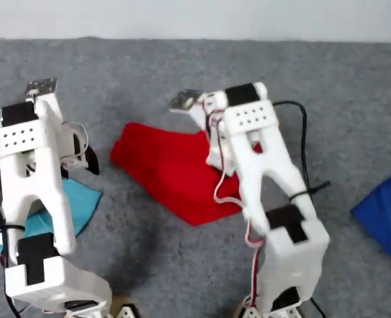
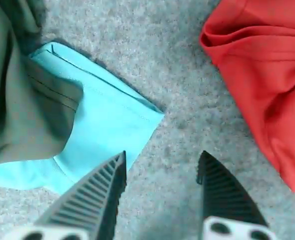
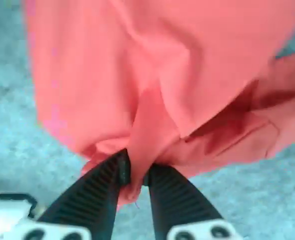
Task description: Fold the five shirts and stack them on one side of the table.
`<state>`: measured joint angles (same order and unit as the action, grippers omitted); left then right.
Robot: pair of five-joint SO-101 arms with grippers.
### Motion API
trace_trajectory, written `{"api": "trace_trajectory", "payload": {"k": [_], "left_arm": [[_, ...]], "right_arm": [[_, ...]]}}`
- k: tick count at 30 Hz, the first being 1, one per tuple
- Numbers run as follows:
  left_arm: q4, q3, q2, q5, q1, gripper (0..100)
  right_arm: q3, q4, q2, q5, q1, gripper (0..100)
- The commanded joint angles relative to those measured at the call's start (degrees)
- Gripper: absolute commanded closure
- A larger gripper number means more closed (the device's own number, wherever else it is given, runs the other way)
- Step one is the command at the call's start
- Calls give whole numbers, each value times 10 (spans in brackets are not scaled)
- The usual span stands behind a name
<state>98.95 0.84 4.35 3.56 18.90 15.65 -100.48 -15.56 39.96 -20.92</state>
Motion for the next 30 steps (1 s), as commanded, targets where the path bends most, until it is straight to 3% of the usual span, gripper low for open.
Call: {"api": "trace_trajectory", "payload": {"k": [1,11,16,24,30], "left_arm": [[17,1,-24,-8,3,776],[17,1,-24,-8,3,776],[17,1,-24,-8,2,776],[17,1,-24,-8,0,776],[17,1,-24,-8,2,776]], "right_arm": [[-104,-24,118,9,-57,988],[-471,-24,415,52,-263,984],[-554,-24,509,40,-238,949],[-549,-24,571,21,-197,586],[-424,-24,604,-14,-166,560]]}}
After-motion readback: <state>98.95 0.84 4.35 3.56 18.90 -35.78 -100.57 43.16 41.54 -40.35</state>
